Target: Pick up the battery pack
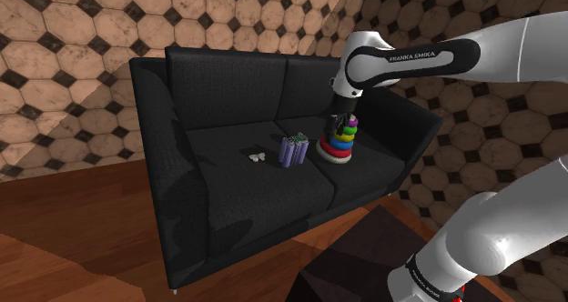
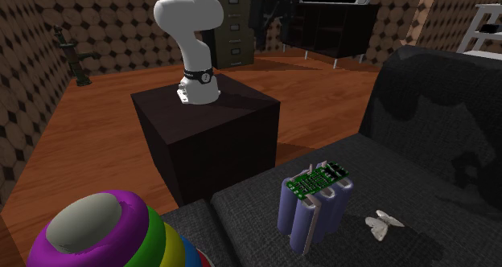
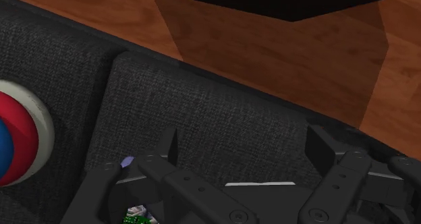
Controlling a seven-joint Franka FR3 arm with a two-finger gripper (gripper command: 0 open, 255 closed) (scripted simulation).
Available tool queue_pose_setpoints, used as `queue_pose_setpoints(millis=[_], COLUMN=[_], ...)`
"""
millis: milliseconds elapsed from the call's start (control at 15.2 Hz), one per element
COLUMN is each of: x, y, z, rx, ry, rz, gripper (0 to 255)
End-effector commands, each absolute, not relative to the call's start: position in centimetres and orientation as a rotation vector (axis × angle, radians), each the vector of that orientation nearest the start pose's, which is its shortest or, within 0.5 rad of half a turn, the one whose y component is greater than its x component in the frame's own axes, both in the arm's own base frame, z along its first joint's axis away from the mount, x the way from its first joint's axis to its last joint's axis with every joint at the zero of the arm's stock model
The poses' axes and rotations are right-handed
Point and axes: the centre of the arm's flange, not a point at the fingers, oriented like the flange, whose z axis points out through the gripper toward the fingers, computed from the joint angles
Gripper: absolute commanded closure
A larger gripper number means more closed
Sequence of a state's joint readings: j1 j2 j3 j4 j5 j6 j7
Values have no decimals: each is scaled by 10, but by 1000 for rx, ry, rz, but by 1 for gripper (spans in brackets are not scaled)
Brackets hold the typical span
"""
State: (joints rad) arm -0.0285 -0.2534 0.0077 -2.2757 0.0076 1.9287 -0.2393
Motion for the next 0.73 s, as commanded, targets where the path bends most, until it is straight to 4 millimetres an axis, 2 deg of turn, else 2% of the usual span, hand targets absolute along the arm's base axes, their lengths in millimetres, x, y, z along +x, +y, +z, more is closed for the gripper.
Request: queue_pose_setpoints(millis=[0,660], x=[486,596], y=[-18,-38], z=[436,367], rx=[-3105,-3110], ry=[-342,-372], rz=[142,139], gripper=[0,0])
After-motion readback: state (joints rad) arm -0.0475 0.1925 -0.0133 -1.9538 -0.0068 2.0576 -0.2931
